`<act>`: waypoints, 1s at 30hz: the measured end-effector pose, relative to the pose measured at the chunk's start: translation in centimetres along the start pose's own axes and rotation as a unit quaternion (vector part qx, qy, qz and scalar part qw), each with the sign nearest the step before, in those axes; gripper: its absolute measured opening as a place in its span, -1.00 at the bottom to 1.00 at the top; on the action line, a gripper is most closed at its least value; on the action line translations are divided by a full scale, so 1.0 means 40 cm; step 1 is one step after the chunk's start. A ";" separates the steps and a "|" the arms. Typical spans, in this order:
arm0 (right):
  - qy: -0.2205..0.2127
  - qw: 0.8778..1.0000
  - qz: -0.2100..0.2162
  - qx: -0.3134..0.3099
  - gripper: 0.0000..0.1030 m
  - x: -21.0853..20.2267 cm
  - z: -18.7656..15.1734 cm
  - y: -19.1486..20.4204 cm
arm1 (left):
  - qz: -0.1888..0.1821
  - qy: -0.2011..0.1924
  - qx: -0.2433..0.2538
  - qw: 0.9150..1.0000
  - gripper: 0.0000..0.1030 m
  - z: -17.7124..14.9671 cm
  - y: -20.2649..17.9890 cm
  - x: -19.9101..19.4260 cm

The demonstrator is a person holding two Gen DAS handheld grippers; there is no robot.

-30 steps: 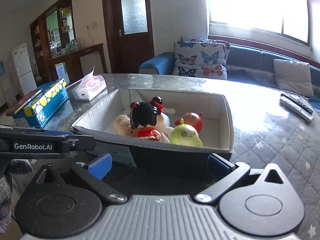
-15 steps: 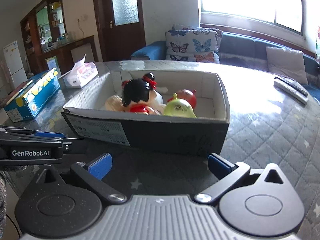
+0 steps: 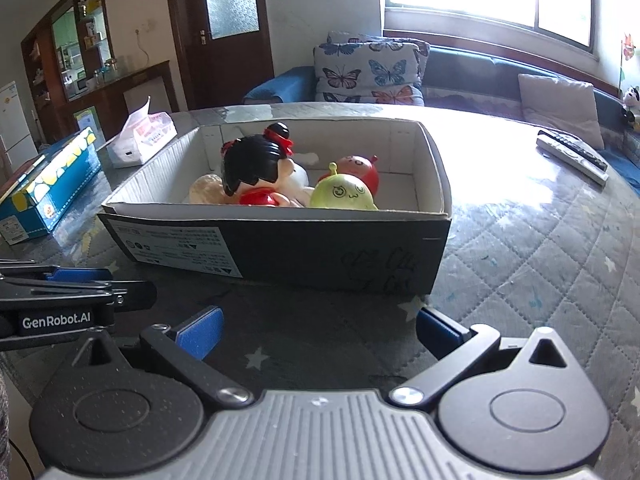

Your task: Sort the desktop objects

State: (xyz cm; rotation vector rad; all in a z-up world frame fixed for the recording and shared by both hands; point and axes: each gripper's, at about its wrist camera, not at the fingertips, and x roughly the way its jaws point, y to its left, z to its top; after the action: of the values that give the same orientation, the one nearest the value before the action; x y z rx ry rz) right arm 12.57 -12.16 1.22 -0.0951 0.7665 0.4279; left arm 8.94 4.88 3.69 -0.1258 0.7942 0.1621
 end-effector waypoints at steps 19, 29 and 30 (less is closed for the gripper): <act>0.030 0.999 -0.010 0.008 1.00 0.056 0.012 0.003 | 0.009 0.019 0.007 1.000 -0.14 0.006 -0.008 0.046; 0.039 0.999 -0.013 0.012 1.00 0.079 0.024 0.003 | 0.014 0.030 0.014 0.999 -0.17 0.017 -0.013 0.068; 0.040 0.999 -0.012 0.012 1.00 0.081 0.026 0.002 | 0.015 0.031 0.015 0.999 -0.17 0.019 -0.012 0.071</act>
State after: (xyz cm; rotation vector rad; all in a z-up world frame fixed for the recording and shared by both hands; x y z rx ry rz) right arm 15.27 -10.74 -0.27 -0.0997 0.8475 0.3934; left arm 11.51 4.79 2.20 -0.0918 0.8606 0.1757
